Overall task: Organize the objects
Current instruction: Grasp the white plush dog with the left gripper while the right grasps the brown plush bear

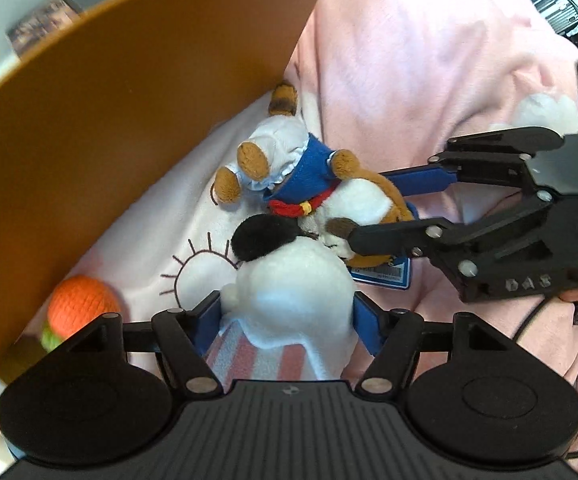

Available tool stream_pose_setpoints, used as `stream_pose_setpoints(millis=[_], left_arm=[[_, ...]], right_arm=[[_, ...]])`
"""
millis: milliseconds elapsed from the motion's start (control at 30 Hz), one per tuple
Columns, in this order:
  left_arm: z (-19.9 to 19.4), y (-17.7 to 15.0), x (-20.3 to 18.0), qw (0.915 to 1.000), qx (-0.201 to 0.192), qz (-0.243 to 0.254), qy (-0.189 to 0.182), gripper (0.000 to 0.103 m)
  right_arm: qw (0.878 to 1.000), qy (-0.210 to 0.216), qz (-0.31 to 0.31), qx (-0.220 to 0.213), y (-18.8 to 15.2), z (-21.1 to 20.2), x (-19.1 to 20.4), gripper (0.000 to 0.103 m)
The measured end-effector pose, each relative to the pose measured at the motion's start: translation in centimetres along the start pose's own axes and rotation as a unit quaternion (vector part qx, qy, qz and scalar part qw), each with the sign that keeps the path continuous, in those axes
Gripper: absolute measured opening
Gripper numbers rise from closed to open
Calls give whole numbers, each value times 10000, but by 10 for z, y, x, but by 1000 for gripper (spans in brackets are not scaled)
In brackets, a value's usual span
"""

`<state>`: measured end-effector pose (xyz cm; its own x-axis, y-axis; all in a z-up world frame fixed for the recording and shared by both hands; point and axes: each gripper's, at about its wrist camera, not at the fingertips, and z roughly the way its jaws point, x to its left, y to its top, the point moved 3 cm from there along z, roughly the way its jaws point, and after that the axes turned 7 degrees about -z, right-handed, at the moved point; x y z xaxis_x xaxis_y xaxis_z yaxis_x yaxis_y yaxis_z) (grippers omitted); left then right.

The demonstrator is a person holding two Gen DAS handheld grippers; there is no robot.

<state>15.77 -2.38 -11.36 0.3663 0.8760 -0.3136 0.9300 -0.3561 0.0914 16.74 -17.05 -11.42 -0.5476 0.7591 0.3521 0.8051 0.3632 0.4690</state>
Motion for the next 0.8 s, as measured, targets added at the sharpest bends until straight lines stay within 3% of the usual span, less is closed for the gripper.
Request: stream_pose_setpoints(millis=[233,600,800], left_arm=[[-39,-34,5,9971,-568,-503,21,78],[-59,-42,9,9963,-417,-746,112,72],[-71,-59,13,9849,-1210,-1225,185,66]], right_arm=[[9999,-112,-45,21,-2,-9,5,48],[9987,-202,-428,170,-13,-11,22,48],[9991,-170,-375,34,-11,-18,23,43]])
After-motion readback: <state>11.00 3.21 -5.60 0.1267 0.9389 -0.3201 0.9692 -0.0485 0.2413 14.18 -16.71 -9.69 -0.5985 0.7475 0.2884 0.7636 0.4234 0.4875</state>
